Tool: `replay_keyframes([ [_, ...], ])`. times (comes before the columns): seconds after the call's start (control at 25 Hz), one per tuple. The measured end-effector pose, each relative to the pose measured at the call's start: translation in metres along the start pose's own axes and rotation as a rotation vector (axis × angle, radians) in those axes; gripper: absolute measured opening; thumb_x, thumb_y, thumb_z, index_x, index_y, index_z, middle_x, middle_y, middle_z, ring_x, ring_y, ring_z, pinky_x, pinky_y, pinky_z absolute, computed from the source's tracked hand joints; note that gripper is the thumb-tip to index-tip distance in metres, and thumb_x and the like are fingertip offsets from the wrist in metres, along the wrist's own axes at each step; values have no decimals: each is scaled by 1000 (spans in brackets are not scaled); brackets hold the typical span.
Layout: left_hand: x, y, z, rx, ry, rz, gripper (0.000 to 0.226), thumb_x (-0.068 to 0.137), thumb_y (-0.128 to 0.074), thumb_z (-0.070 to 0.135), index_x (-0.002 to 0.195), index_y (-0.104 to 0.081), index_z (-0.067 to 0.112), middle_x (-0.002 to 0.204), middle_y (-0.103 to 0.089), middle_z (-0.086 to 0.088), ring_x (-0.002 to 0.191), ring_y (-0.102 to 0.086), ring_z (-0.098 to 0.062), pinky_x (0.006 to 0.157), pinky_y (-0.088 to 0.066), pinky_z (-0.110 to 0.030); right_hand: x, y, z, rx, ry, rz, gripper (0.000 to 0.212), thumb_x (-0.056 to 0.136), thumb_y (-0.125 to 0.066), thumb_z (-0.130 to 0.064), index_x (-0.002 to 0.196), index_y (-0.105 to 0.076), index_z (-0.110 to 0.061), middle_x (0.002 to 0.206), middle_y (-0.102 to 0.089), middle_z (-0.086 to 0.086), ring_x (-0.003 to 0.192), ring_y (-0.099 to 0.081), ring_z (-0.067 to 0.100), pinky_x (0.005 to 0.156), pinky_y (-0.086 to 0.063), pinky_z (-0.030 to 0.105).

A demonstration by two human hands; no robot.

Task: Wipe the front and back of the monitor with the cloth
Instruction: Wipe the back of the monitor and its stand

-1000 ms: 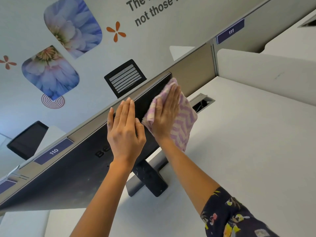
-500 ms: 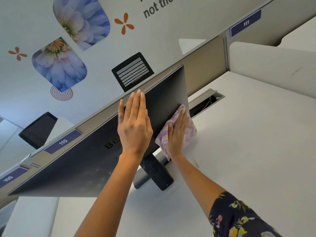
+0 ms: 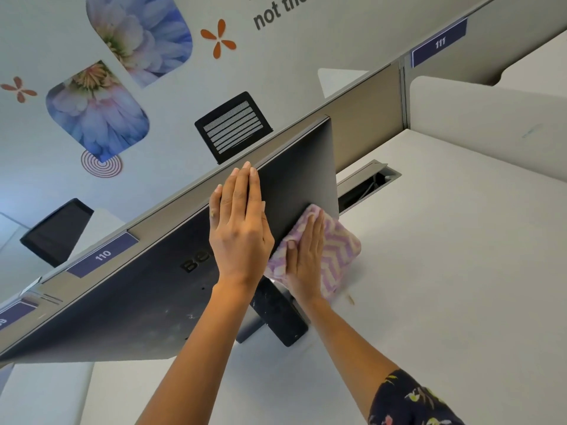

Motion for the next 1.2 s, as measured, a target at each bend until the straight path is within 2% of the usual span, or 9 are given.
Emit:
replay_keyframes([
  [0.12,-1,-1,1,2,10,10,43,98,-55,10,139,-50,3,145,-48,-13,138,-42,-26,118,-27,-40,8,5,27,125,-96,-50,72,97,-10,-66,156,-1,-27,165,-2,-7,151,-2,9,122,-17,48],
  [0.24,1,-2,1,-7,28,1,44,96,-57,9,139,-50,3,144,-49,-12,137,-43,-26,118,-27,-39,30,22,26,214,-31,-29,77,89,-9,-71,155,0,-34,165,-5,-4,152,-5,13,123,-14,47],
  [0.4,1,0,1,-11,31,7,44,95,-57,8,139,-50,4,144,-50,-11,137,-44,-25,116,-31,-41,75,38,-3,131,135,71,87,88,-3,-66,157,-6,-12,165,-4,5,152,-4,21,122,-14,49],
  [0.52,2,1,1,-26,37,-5,46,95,-57,6,139,-49,3,144,-49,-12,137,-43,-25,117,-30,-41,102,46,-62,279,125,212,74,103,-15,-52,153,-10,1,163,-10,19,152,-8,30,120,-14,57],
  [0.6,2,2,2,-33,40,-9,46,94,-57,6,140,-49,2,145,-48,-13,137,-43,-26,117,-29,-41,99,45,-90,203,191,273,64,105,-22,-40,151,-15,4,161,-14,23,151,-11,34,118,-15,60],
  [0.8,1,1,-1,-15,18,-46,46,97,-56,14,140,-48,2,146,-46,-14,139,-40,-26,118,-27,-41,40,22,-67,-50,421,158,64,104,-22,-46,155,9,-23,163,-5,14,150,-10,37,117,-15,62],
  [0.96,1,2,2,-42,39,-28,43,98,-52,15,140,-49,2,145,-48,-13,138,-41,-26,118,-27,-40,49,22,-58,-115,460,179,67,103,-28,-42,155,11,-27,164,1,9,150,-11,38,115,-20,64],
  [1.08,3,3,1,-58,46,-13,45,94,-56,7,139,-50,2,144,-49,-13,137,-43,-25,117,-29,-41,100,43,-83,-100,453,268,63,104,-26,-40,157,-3,-15,159,-18,24,148,-16,40,117,-19,60],
  [1.2,5,2,3,-53,45,-15,54,87,-62,-1,139,-50,3,144,-49,-12,137,-43,-26,117,-29,-41,143,64,-91,92,377,345,63,106,-18,-41,150,-25,3,157,-22,27,149,-17,38,117,-21,58],
])
Point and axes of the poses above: each hand's wrist, its own x-axis towards the middle knuckle, its own y-axis out of the back of the hand, z = x × y, the point moved 1 cm from there along x, towards the middle knuckle
